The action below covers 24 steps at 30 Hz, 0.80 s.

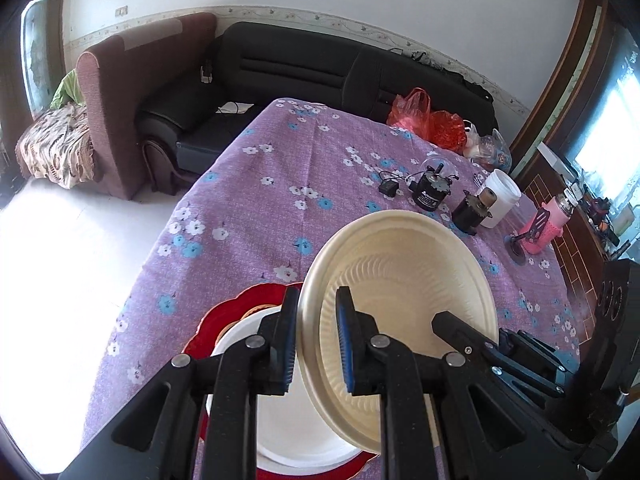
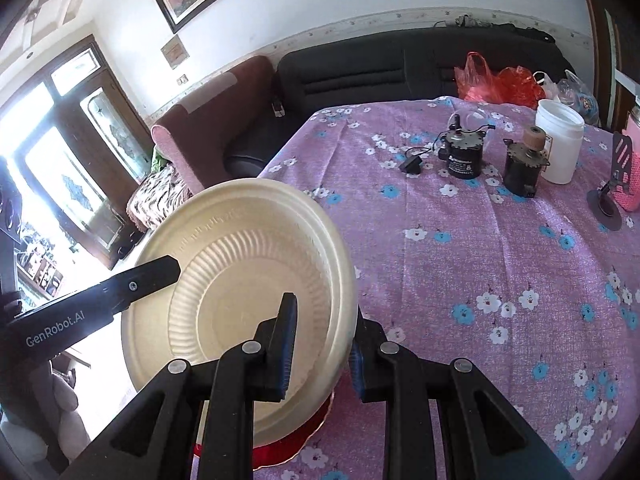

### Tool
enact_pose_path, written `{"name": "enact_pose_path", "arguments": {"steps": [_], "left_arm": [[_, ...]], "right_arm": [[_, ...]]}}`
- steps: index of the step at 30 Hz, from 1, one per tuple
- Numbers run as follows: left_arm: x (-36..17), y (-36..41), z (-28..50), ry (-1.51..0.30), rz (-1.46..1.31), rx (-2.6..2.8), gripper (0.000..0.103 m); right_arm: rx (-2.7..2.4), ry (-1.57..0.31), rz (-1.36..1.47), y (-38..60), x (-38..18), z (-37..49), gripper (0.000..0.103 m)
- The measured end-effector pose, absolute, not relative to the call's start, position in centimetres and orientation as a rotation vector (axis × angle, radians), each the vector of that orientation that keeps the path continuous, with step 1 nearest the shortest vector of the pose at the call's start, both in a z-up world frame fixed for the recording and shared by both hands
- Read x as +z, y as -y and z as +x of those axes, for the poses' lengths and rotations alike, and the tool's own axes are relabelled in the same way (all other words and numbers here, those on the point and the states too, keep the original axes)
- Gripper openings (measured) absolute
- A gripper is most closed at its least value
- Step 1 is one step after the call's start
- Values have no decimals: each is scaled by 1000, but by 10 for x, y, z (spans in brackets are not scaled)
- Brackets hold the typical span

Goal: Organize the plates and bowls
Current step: 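Lift the cream bowl and carry it over the stacked white bowls, then lower the cream bowl onto the white bowls and open both grippers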

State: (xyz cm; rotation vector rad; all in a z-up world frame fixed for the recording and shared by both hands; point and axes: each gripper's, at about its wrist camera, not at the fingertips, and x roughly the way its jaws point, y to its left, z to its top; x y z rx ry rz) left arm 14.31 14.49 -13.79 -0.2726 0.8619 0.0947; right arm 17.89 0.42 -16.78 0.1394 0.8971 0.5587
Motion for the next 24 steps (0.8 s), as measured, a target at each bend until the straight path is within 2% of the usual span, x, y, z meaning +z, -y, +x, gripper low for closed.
{"name": "enact_pose_path", "arguments": {"steps": [9, 24], "left_arm": [[-153, -180, 105, -836, -323, 141, 16], [-201, -200, 104, -901, -375, 176, 16]], "right_arm": [[600, -937, 59, -46, -187, 156, 25], [568, -982, -23, -70, -217, 153, 25]]}}
